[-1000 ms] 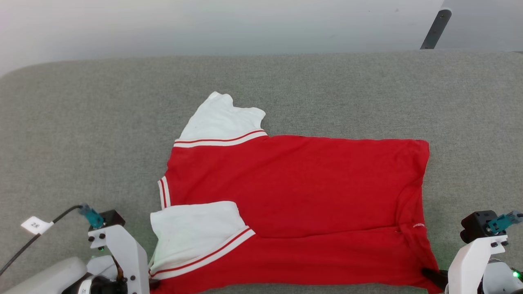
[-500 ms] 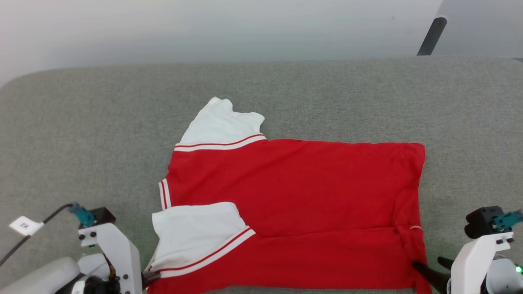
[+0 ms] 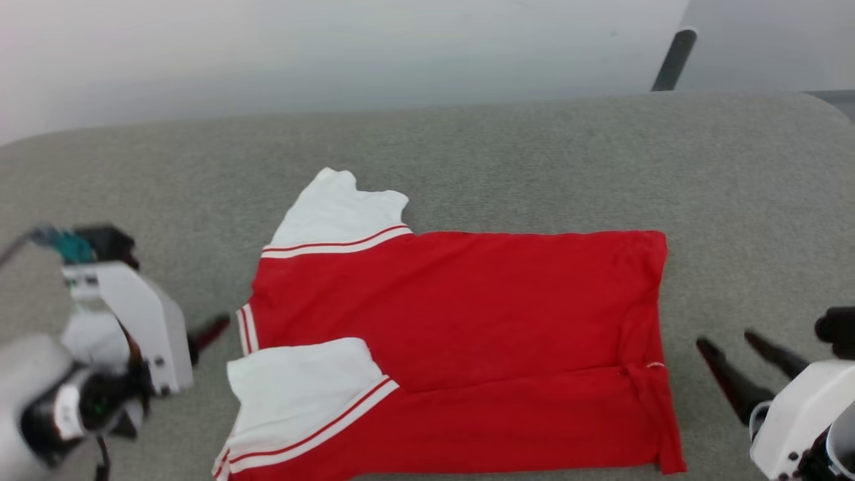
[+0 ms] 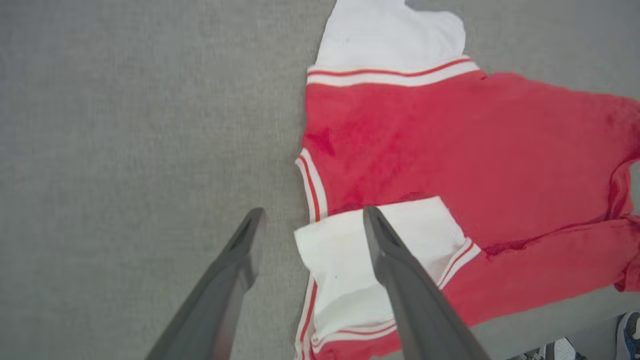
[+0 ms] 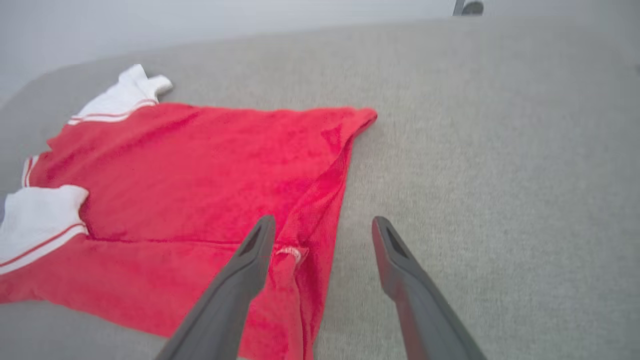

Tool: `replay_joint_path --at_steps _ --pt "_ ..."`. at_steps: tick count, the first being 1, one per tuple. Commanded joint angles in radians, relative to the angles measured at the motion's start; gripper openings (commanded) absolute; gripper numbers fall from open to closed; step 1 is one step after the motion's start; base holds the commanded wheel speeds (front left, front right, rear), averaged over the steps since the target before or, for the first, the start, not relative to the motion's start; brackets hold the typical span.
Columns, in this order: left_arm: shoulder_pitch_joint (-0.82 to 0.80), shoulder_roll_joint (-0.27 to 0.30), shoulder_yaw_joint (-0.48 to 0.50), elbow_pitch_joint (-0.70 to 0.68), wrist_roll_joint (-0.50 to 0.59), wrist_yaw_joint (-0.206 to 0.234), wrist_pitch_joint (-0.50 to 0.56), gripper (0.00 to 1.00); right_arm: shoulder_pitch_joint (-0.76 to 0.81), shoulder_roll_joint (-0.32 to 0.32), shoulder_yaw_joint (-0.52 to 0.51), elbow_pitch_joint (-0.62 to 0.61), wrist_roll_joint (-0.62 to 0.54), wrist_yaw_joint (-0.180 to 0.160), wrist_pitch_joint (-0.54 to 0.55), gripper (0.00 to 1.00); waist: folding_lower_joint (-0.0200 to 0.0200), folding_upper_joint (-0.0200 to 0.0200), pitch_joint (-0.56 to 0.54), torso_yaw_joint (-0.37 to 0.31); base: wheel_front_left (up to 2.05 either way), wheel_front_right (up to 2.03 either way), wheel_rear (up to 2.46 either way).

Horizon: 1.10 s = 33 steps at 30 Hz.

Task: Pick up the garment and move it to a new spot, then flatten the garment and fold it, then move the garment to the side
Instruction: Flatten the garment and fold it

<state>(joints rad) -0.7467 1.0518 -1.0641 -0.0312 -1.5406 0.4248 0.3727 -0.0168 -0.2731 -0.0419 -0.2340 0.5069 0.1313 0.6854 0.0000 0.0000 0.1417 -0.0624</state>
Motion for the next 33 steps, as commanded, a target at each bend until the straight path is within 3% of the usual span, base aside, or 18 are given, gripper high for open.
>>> replay_joint_path --at_steps 1,11,18,26,33 --pt "-0.031 0.003 0.015 0.013 0.025 -0.018 -0.016 1.0 -0.021 0.005 0.004 -0.02 -0.02 -0.001 -0.071 1.0 0.0 0.0 0.007 -0.022 0.0 0.0 0.0" --pt "-0.197 -0.052 0.058 0.137 0.142 -0.129 -0.071 1.0 -0.112 -0.022 0.051 -0.075 -0.183 -0.001 -0.53 1.0 0.0 0.0 0.062 -0.108 0.0 0.0 0.0" --pt "-0.302 -0.097 0.059 0.244 0.183 -0.182 -0.038 1.0 -0.15 -0.018 0.068 -0.076 -0.248 -0.001 -0.71 1.0 0.0 0.0 0.127 -0.162 0.0 0.0 0.0" --pt "-0.429 -0.134 0.038 0.397 0.21 -0.231 0.093 1.0 -0.19 0.015 0.095 -0.068 -0.253 -0.001 -0.799 1.0 0.0 0.0 0.237 -0.233 0.0 0.0 0.0" --pt "-0.512 -0.168 0.001 0.51 0.24 -0.247 0.212 1.0 -0.209 0.033 0.101 -0.036 -0.24 -0.001 -0.83 1.0 0.0 0.0 0.304 -0.264 0.0 0.0 0.0"
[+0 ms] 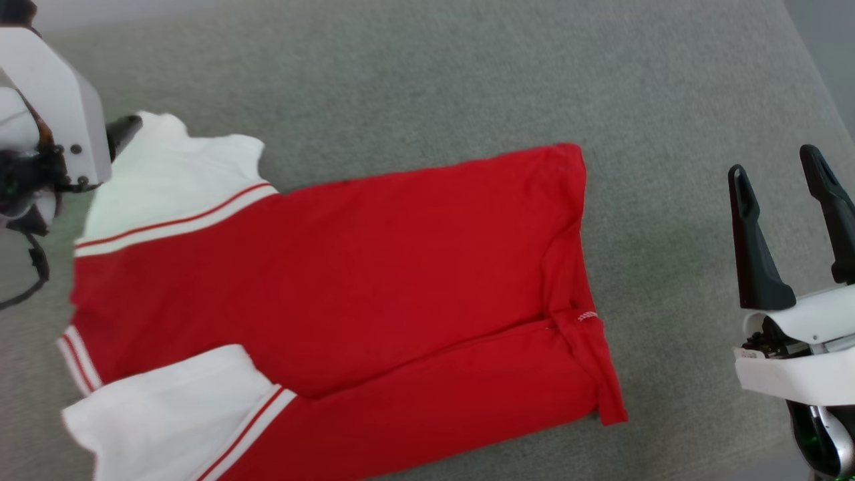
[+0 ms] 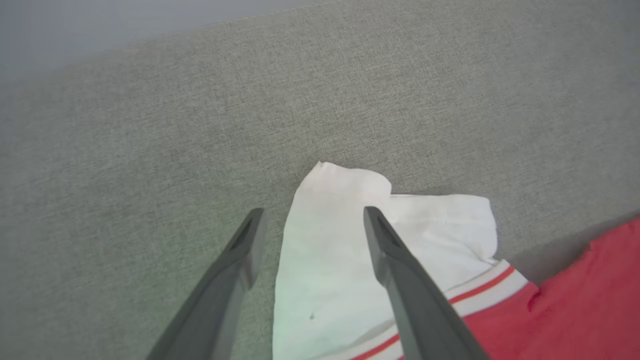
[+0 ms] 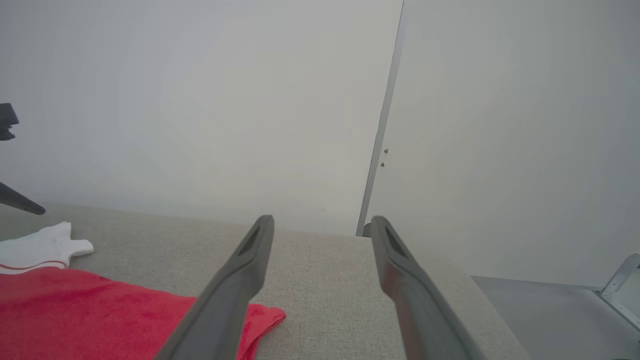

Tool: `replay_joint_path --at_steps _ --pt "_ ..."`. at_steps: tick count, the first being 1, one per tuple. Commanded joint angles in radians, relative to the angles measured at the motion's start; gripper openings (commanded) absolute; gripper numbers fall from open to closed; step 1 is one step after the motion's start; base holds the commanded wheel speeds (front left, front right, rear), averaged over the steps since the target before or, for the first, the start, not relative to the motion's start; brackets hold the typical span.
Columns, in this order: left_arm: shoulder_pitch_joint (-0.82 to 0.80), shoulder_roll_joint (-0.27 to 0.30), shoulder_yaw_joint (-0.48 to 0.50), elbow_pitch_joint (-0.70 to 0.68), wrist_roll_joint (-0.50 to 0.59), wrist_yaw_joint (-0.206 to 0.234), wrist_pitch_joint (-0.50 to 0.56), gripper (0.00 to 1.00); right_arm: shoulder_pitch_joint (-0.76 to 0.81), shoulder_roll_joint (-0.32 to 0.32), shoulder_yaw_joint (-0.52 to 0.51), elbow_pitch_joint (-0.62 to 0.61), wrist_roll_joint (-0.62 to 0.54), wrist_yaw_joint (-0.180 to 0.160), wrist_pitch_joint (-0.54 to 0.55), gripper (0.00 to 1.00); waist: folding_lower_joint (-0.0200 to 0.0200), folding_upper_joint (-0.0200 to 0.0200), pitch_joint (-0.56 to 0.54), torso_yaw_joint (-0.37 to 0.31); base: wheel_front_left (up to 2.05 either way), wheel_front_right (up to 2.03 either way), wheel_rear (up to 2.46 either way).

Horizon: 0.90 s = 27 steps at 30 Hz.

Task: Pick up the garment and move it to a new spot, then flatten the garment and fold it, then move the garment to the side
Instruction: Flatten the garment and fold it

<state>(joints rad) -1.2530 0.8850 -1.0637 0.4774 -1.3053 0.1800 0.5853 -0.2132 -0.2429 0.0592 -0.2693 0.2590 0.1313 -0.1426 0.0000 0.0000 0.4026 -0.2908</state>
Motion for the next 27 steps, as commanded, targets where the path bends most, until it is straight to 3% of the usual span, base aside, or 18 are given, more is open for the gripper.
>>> replay_joint_path --at_steps 1,11,12,14,22,27 --pt "-0.014 -0.005 -0.006 0.017 0.008 -0.004 0.015 1.0 -0.013 0.007 0.001 0.008 0.01 -0.001 -0.003 1.0 0.0 0.0 0.05 -0.038 0.0 0.0 0.0" --pt "-0.035 -0.059 -0.053 0.154 0.016 0.006 0.127 1.0 -0.047 0.015 0.014 0.047 0.031 -0.001 -0.016 1.0 0.0 0.0 0.093 -0.053 0.0 0.0 0.0" --pt "-0.03 -0.064 -0.056 0.164 0.011 0.004 0.135 0.88 -0.046 0.016 0.014 0.049 0.033 -0.001 -0.017 1.0 0.0 0.0 0.094 -0.053 0.0 0.0 0.0" --pt "-0.013 -0.077 -0.053 0.182 -0.011 0.003 0.156 0.0 -0.046 0.017 0.014 0.054 0.034 -0.001 -0.017 1.0 0.0 0.0 0.095 -0.052 0.0 0.0 0.0" --pt "-0.009 -0.094 -0.053 0.205 -0.024 0.0 0.168 0.0 -0.058 0.021 0.012 0.062 0.053 -0.001 0.004 1.0 0.0 0.0 0.086 -0.04 0.0 0.0 0.0" --pt "-0.015 -0.114 -0.045 0.21 -0.027 -0.007 0.152 0.0 -0.088 0.026 -0.003 0.078 0.082 -0.001 0.073 1.0 0.0 0.0 0.071 -0.023 0.0 0.0 0.0"
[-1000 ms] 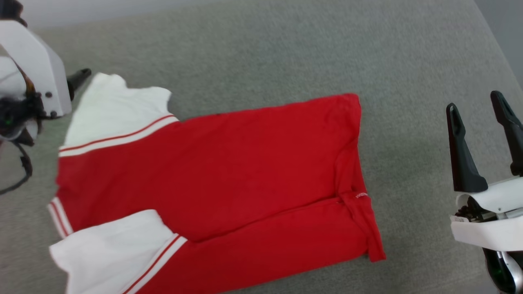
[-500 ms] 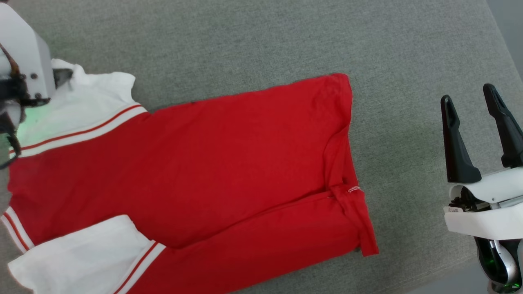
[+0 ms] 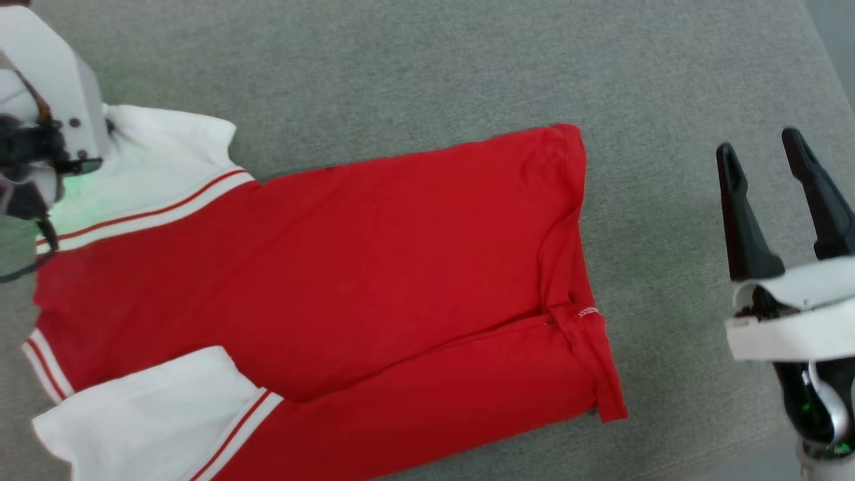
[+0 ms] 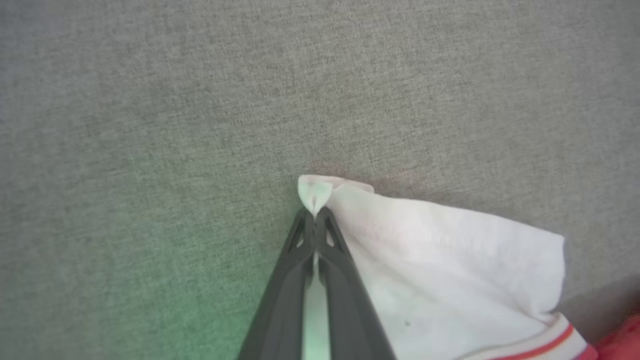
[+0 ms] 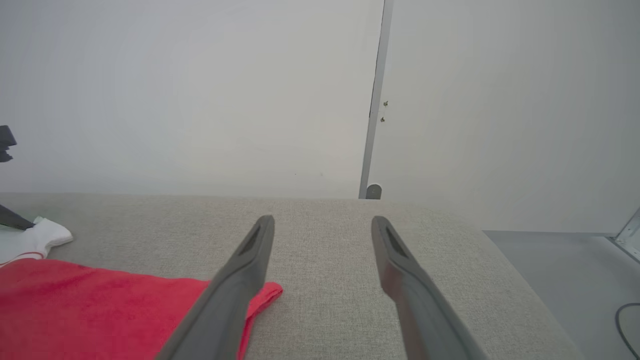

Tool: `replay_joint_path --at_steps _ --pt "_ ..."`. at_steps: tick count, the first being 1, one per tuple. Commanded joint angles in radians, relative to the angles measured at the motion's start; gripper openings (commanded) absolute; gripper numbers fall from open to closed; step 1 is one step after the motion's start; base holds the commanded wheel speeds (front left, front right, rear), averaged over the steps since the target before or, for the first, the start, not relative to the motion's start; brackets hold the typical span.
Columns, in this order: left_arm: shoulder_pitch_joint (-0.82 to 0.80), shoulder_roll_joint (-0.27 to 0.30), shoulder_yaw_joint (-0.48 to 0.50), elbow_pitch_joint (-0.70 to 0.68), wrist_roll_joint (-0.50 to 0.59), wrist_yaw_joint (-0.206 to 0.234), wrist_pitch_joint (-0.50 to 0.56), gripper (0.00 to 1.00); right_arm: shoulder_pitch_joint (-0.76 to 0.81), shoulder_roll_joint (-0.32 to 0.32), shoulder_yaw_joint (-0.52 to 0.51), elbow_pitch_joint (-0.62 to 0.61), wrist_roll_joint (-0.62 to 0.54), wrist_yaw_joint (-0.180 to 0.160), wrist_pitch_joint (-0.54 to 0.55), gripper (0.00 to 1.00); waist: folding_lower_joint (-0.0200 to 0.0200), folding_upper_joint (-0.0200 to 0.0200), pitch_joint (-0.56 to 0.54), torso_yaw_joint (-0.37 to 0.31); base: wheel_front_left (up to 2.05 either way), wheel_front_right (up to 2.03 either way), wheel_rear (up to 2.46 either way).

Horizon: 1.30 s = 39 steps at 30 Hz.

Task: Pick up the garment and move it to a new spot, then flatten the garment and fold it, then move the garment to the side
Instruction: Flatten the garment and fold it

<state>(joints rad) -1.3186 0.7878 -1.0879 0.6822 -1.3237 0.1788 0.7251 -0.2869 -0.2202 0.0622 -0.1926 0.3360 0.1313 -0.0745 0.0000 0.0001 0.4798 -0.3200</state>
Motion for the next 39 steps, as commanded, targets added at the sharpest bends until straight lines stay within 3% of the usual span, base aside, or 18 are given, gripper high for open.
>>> replay_joint_path --at_steps 1,8,20,26,32,33,34,39 --pt "0.049 -0.023 -0.018 0.007 -0.01 -0.006 0.01 0.0 -0.025 0.005 -0.007 0.006 0.012 -0.001 0.026 1.0 0.0 -0.0001 -0.008 0.011 0.0 0.0 0.0" --pt "0.033 -0.061 -0.008 0.025 -0.014 -0.016 -0.014 0.0 -0.159 0.01 0.006 0.097 0.046 -0.001 0.235 1.0 0.0 -0.0001 -0.013 0.042 0.0 0.0 0.0" --pt "-0.012 -0.122 -0.009 0.058 0.002 -0.039 -0.027 0.0 -0.391 0.037 0.04 0.361 0.074 -0.001 0.685 1.0 0.0 -0.0001 0.016 0.094 0.0 0.0 0.0" --pt "-0.022 -0.144 -0.011 0.076 0.008 -0.045 -0.032 0.0 -0.441 0.059 0.05 0.457 0.076 -0.001 0.833 1.0 0.0 -0.0001 0.031 0.11 0.0 0.0 0.0" --pt "-0.026 -0.158 -0.012 0.092 0.007 -0.052 -0.038 0.0 -0.463 0.079 0.06 0.516 0.089 -0.001 0.889 0.99 0.0 -0.0001 0.039 0.118 0.0 0.0 0.0" --pt "-0.026 -0.161 -0.011 0.096 0.007 -0.055 -0.04 0.0 -0.467 0.081 0.066 0.525 0.097 -0.001 0.895 0.36 0.0 -0.0001 0.04 0.119 0.0 0.0 0.0" --pt "-0.024 -0.167 -0.011 0.103 0.005 -0.058 -0.042 0.0 -0.477 0.077 0.083 0.537 0.105 0.0 0.901 0.0 0.0 -0.0001 0.04 0.122 0.0 0.0 0.0" --pt "-0.025 -0.179 -0.001 0.119 -0.003 -0.071 -0.057 0.0 -0.496 0.047 0.089 0.56 0.118 0.0 0.897 0.0 0.0 -0.0001 0.031 0.133 0.0 0.0 0.0"
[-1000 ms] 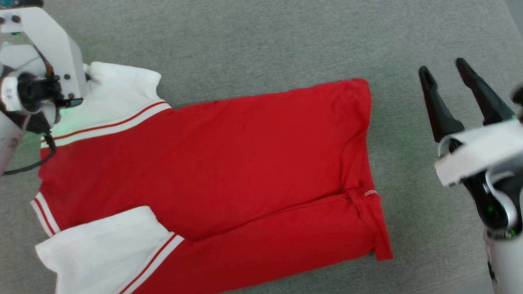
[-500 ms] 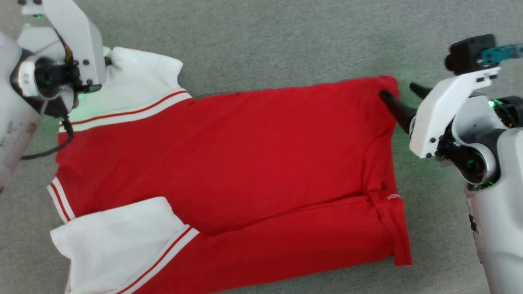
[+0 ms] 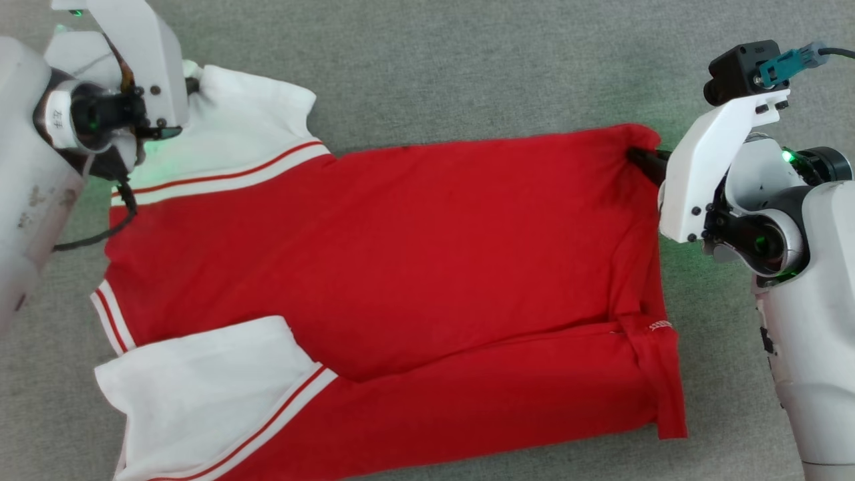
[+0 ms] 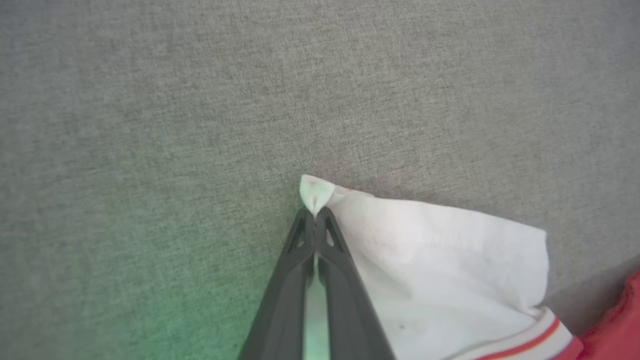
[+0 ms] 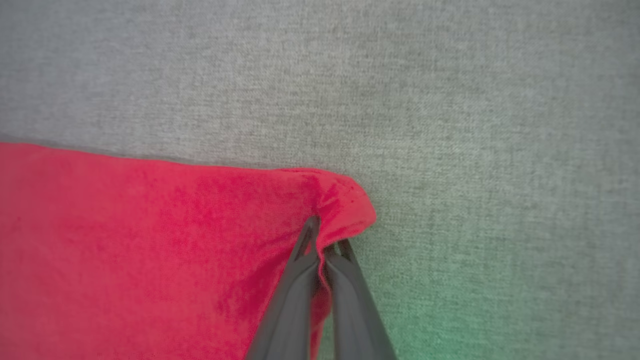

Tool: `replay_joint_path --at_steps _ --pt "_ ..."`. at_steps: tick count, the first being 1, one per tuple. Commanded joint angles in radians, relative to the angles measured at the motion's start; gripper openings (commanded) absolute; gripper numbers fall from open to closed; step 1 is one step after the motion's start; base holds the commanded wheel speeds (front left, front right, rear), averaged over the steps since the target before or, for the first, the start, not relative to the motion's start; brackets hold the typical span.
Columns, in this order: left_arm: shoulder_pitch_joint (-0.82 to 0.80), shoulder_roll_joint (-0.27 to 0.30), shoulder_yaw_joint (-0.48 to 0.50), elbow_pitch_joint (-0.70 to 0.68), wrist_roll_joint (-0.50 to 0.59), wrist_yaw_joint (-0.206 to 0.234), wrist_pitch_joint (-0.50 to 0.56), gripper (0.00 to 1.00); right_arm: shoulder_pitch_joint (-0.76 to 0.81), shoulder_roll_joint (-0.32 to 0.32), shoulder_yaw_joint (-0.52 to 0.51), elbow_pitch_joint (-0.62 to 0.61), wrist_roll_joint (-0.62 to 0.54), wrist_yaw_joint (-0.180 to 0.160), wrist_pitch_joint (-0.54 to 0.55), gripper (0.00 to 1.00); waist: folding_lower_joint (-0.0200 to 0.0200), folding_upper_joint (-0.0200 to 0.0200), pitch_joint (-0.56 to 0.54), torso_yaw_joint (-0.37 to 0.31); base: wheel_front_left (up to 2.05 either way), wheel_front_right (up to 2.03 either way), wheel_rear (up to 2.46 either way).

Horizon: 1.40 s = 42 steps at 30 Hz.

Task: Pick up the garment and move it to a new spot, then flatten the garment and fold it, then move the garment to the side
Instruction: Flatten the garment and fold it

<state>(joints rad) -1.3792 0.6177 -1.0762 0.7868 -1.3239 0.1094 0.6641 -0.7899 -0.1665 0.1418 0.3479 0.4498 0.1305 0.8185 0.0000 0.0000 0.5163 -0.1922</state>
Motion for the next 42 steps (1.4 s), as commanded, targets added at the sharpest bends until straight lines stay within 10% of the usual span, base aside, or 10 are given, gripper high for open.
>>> replay_joint_path --at_steps 1,25,33,42 --pt "0.035 -0.012 -0.011 0.018 -0.004 -0.006 -0.001 0.0 0.005 -0.009 0.01 0.024 0.009 0.0 0.006 0.0 0.0 0.0 -0.009 0.009 0.0 0.0 0.0" --pt "0.07 0.019 0.028 -0.057 -0.012 -0.121 -0.123 0.0 0.116 -0.194 0.088 -0.081 0.097 0.0 -0.09 0.0 0.0 0.0 -0.204 0.136 0.0 0.0 0.0" --pt "0.175 0.116 0.008 -0.268 -0.017 -0.043 -0.114 0.0 0.234 -0.262 0.101 -0.173 0.143 0.0 -0.088 0.0 0.0 0.0 -0.286 0.177 0.0 0.0 0.0" --pt "0.361 0.277 -0.008 -0.641 -0.063 0.157 -0.102 0.0 0.401 -0.308 0.076 -0.28 0.186 0.0 -0.053 0.0 0.0 0.0 -0.328 0.202 0.0 0.0 0.0"
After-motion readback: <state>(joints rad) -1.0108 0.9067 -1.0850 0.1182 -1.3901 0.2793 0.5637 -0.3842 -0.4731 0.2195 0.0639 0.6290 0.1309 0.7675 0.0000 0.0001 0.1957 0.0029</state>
